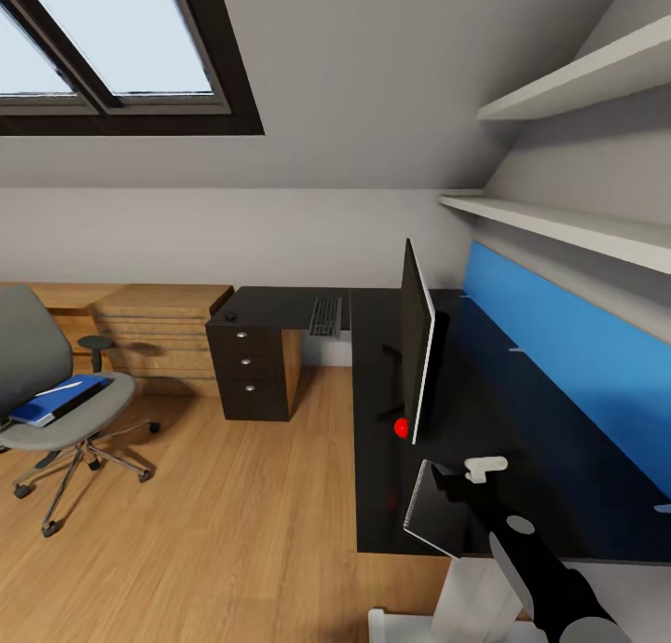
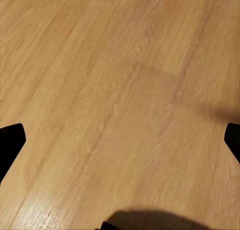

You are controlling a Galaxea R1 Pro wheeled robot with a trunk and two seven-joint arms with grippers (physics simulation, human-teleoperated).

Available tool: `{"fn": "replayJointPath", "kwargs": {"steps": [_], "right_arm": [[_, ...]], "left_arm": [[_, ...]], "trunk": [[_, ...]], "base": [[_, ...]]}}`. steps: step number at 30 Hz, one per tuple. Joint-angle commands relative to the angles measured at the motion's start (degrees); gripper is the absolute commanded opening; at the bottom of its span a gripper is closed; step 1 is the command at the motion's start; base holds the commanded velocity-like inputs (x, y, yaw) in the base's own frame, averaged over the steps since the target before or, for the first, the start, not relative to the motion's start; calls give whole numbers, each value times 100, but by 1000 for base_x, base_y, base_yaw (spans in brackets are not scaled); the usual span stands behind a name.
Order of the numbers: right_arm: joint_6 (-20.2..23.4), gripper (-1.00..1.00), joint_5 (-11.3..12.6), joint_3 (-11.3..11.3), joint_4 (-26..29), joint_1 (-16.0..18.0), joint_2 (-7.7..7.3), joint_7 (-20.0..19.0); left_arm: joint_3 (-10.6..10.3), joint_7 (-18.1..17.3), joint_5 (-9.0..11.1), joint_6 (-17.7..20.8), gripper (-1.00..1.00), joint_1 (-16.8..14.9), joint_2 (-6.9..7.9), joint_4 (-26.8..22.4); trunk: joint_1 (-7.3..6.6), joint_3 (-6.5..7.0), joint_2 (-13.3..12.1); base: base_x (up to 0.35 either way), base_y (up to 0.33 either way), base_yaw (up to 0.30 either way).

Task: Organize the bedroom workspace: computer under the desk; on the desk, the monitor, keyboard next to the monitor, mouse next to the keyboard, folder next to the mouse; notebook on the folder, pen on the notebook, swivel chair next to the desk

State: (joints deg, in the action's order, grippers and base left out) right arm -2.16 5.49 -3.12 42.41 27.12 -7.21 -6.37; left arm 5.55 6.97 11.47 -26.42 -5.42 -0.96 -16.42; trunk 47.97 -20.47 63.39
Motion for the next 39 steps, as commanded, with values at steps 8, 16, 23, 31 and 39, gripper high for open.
{"fn": "replayJointPath", "kwargs": {"steps": [8,16,23,31,39], "right_arm": [[185,100,59,-14,20,4,-8,-5],[272,100,60,-13,79,4,-9,-5],[312,100,61,-13,89,4,-9,-5],[435,100,61,-13,92,4,-9,-1],[526,100,58,-13,97,4,-6,4]], "left_arm": [[28,34,-32,85,100,-3,-5,-449],[45,35,-33,1766,100,-3,160,-1585],[62,44,-26,3364,100,-3,235,-2515],[48,42,-34,3837,100,-3,247,-3008],[38,42,-44,4294,100,-3,246,-3525]], "trunk": [[0,-6,4],[0,-6,4],[0,-6,4],[0,-6,4],[0,-6,4]], "base": [[0,0,0],[0,0,0],[0,0,0],[0,0,0],[49,43,0]]}}
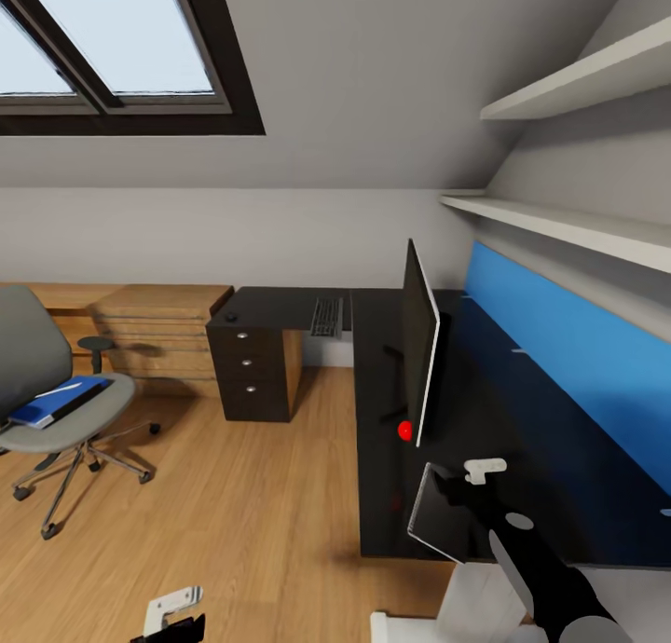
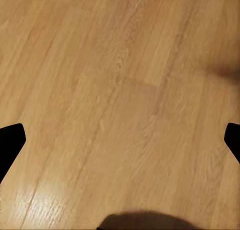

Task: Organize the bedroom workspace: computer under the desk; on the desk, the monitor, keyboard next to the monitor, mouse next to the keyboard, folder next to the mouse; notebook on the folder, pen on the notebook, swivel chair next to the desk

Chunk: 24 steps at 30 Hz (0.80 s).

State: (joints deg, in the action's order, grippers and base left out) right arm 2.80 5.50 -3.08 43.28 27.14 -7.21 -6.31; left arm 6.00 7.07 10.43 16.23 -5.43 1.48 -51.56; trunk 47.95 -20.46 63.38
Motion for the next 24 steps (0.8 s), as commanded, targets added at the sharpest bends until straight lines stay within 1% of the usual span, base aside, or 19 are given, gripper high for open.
{"fn": "replayJointPath", "kwargs": {"steps": [1,3,9,14,18,24], "right_arm": [[44,100,57,-17,9,2,-6,-2],[70,100,57,-17,10,2,-8,-2],[156,100,57,-17,10,2,-9,-1],[281,100,57,-17,13,4,-12,-1],[323,100,55,-17,13,5,-13,-1],[364,100,51,-16,14,8,-14,-1]], "left_arm": [[-7,32,61,69,100,-2,2,-39],[1,32,65,148,100,-2,2,-91],[26,34,75,216,100,-2,7,-266],[116,37,88,233,100,-2,3,-366],[176,39,95,234,100,-2,-5,-298],[206,46,93,221,100,-2,-19,-90]], "trunk": [[2,-7,4],[2,-7,4],[2,-7,4],[2,-7,4],[2,-7,4],[2,-7,4]], "base": [[169,120,0],[151,96,0],[63,39,0],[18,11,0],[6,4,0],[2,1,0]]}}
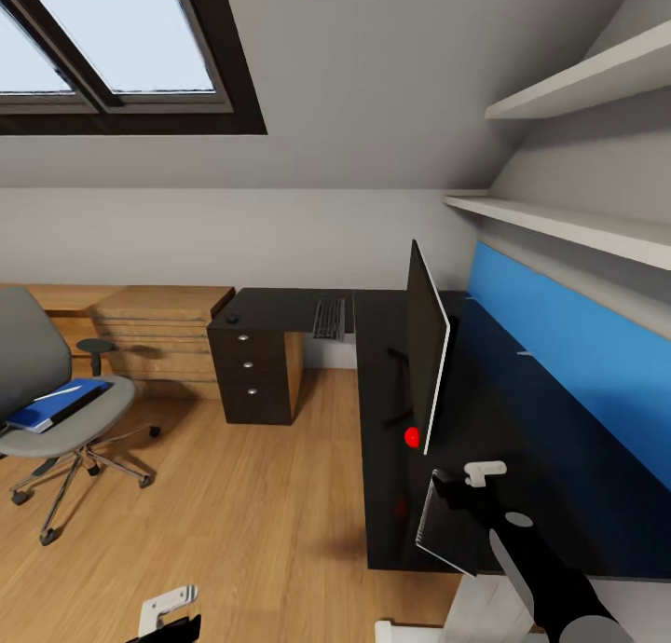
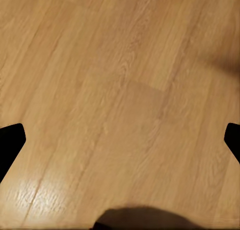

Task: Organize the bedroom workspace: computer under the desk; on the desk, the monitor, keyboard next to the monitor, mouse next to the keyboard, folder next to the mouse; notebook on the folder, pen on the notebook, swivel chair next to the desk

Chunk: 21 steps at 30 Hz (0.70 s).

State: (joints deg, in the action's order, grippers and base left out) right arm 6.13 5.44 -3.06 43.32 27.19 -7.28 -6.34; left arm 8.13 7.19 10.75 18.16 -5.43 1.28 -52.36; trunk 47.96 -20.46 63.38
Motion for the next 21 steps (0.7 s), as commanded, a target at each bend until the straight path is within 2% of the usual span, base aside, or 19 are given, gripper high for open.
{"fn": "replayJointPath", "kwargs": {"steps": [1,9,21], "right_arm": [[43,100,56,-18,10,3,-7,1],[257,100,54,-19,10,7,-10,4],[396,100,54,-19,10,14,-10,10]], "left_arm": [[-4,34,60,27,100,-2,0,11],[17,40,59,22,100,-2,10,97],[17,45,59,21,100,-2,6,119]], "trunk": [[0,-7,5],[0,-7,5],[0,-7,5]], "base": [[0,0,0],[4,0,0],[82,0,0]]}}
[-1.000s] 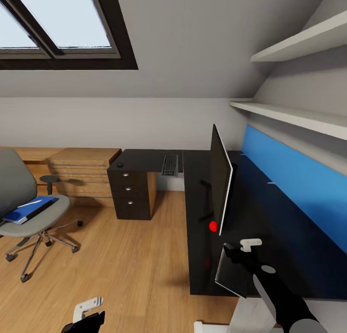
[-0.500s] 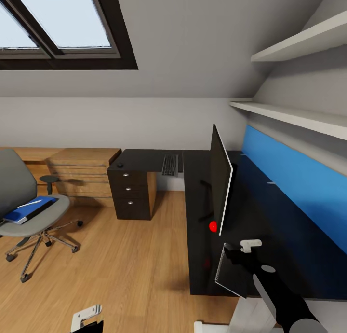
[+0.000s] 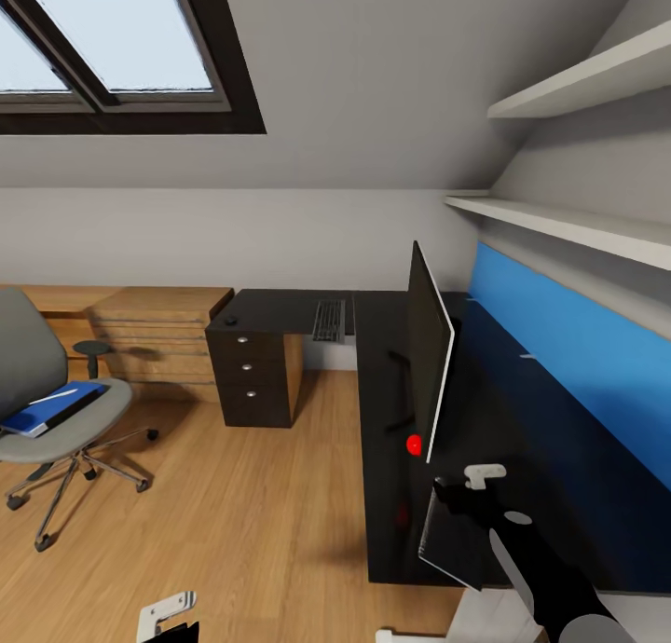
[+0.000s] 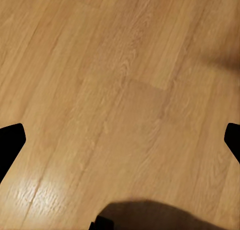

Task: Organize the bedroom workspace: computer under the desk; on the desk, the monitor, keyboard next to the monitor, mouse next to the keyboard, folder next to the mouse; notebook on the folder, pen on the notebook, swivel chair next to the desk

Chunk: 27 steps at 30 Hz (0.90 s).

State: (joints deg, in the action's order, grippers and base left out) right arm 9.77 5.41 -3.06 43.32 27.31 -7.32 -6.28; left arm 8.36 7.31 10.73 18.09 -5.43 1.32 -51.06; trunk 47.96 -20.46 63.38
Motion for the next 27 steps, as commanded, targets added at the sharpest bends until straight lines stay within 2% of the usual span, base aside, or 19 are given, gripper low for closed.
{"fn": "replayJointPath", "kwargs": {"steps": [1,9,18,27], "right_arm": [[49,100,56,-19,9,2,-6,4],[318,100,56,-19,2,3,-6,-3],[412,100,56,-19,5,3,-6,47],[432,100,56,-19,8,3,-6,110]], "left_arm": [[-5,33,61,28,100,-2,3,-10],[4,30,61,28,100,-2,19,-14],[7,33,61,28,100,-2,26,-18],[4,34,61,28,100,-2,26,-18]], "trunk": [[1,-7,4],[1,-7,4],[1,-7,4],[1,-7,4]], "base": [[22,0,0],[9,0,0],[7,0,0],[163,0,0]]}}
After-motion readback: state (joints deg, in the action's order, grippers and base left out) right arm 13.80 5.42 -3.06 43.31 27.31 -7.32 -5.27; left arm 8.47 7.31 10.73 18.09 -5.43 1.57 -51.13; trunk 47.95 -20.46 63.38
